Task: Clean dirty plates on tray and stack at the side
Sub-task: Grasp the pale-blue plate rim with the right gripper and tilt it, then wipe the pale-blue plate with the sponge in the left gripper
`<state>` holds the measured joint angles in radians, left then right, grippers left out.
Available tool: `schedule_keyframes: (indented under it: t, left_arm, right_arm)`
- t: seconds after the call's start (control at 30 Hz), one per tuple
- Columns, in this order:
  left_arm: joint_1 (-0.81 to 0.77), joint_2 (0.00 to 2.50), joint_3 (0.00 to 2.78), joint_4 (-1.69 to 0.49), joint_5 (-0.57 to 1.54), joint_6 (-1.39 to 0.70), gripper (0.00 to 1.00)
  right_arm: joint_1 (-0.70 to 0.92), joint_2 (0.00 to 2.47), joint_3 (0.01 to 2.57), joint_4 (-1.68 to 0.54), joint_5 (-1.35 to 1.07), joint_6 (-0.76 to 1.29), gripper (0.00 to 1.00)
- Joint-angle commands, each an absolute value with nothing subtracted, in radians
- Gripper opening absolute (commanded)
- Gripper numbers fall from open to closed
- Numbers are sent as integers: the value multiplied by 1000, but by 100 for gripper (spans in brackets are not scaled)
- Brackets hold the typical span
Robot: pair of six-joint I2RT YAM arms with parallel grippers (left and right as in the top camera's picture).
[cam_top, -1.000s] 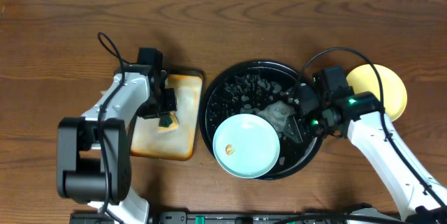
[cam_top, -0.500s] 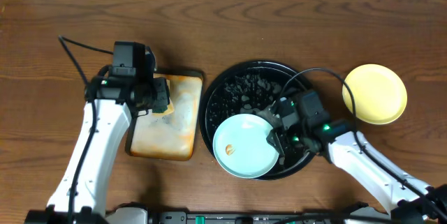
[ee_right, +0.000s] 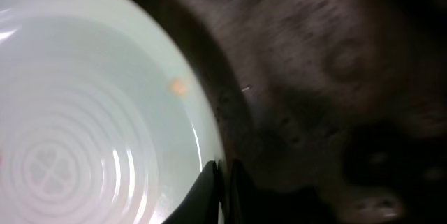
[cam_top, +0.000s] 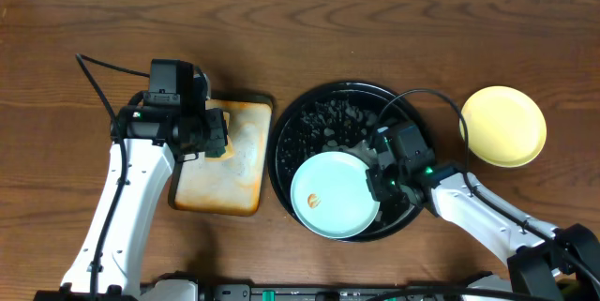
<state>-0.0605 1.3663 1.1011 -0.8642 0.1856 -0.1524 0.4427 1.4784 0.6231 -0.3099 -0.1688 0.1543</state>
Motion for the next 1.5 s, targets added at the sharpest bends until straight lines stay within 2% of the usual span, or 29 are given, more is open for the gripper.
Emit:
schedule_keyframes:
  t: [0.0, 0.3, 0.43, 0.53, 0.57, 0.63, 0.73, 0.93, 1.13, 1.33, 1.47]
  left_arm:
    - [-59, 1358, 1119, -867, 209, -143, 8]
    - [-78, 1359, 1118, -837, 304, -143, 8]
    - [-134, 1359, 1118, -798, 332, -143, 8]
    - [-191, 1359, 1118, -763, 325, -143, 8]
    - [-206, 1359, 1118, -754, 324, -143, 8]
    - [-224, 1359, 1118, -746, 320, -143, 8]
    - [-235, 1359, 1118, -745, 321, -143, 8]
    - [-244, 1360, 1118, -735, 329, -144, 8]
    - [-353, 1423, 1117, -655, 327, -266, 8]
    - [-483, 1576, 1117, -535, 322, -386, 8]
    - [-544, 1645, 1117, -486, 321, -417, 8]
  right_arm:
    - [419, 1483, 656, -274, -16, 162, 3]
    - [418, 1483, 657, -182, 213, 205, 2]
    - [422, 1483, 657, -162, 228, 107, 3]
    - [422, 1483, 657, -159, 227, 96, 35]
    - [422, 1483, 657, -167, 221, 97, 42]
    - [421, 1483, 657, -192, 171, 110, 49]
    - [401, 1483, 657, -238, 27, 142, 51]
    - [342, 1483, 657, -262, -23, 197, 52]
    - [269, 1485, 657, -257, -193, 194, 35]
    - [262, 1485, 657, -258, -228, 199, 22]
    - [262, 1504, 657, -257, -225, 206, 18]
